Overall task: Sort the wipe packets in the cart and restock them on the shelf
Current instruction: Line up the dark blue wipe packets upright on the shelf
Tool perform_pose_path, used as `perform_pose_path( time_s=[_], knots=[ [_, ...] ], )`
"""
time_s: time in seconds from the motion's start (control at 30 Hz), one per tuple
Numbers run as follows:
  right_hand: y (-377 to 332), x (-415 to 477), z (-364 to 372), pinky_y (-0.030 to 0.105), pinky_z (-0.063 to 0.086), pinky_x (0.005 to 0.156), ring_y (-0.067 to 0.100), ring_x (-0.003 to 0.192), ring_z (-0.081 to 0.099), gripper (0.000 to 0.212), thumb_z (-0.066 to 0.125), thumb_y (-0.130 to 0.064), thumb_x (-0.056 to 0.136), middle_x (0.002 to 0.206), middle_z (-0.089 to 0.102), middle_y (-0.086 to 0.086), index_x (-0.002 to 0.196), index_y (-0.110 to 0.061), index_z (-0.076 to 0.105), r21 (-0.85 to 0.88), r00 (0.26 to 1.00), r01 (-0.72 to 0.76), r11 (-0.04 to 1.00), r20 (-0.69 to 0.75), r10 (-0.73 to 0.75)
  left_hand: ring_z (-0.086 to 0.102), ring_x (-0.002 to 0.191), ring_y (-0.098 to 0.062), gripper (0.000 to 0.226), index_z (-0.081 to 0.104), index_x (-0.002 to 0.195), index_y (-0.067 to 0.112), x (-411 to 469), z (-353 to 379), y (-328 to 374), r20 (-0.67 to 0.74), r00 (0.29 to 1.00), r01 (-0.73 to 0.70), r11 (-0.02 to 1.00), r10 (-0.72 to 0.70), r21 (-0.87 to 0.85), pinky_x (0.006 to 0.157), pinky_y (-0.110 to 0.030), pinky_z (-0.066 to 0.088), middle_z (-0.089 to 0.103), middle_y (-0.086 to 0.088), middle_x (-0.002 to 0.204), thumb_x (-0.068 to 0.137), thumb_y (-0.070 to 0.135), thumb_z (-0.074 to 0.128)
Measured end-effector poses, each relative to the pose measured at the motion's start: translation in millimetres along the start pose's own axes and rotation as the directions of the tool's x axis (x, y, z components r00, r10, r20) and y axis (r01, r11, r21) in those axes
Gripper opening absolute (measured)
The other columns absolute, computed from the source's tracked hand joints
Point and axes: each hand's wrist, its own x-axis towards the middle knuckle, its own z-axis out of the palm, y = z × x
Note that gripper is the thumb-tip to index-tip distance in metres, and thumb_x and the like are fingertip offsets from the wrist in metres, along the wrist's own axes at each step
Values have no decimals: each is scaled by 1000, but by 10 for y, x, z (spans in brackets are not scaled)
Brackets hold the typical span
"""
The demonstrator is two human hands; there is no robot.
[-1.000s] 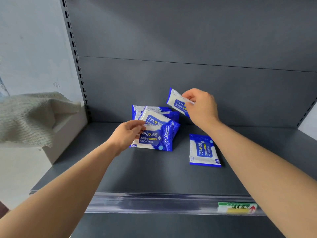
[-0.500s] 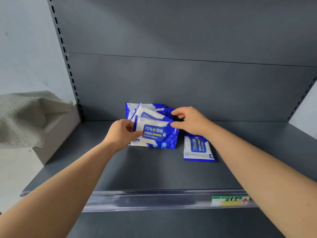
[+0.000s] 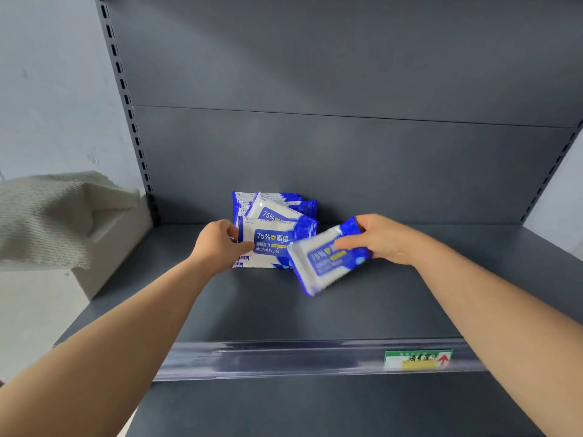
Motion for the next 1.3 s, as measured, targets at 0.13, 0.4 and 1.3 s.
perform_pose_path(
  time_s=[0.13,0.4,1.3],
  knots=[
    [32,156,399,43,54,85,28,94,69,23,77,-14,78,100,70,13,91,-12,58,66,984,41,997,-177,-29,62,73,-22,33,59,87,3,-25,-15,-85,2,999,32,998,-32,-49,60,-30,46,69,-7,86,76,29,76],
    [-160,445,805,30,51,79,13,99,59,61,89,-32,60,118,54,0,106,-16,52,-128,962,94,987,-242,-123,63,94,-10,61,52,108,20,-62,-55,-178,136,991,-4,996,17,-91,81,-33,56,58,6,115,62,40,87],
    [-185,526,648,34,30,112,19,136,25,117,86,-46,59,144,18,0,150,-30,14,-436,975,159,886,-71,-210,62,92,-9,102,31,141,29,-43,-134,-29,179,979,-94,995,95,-16,68,-21,53,58,7,119,58,27,91]
  ],
)
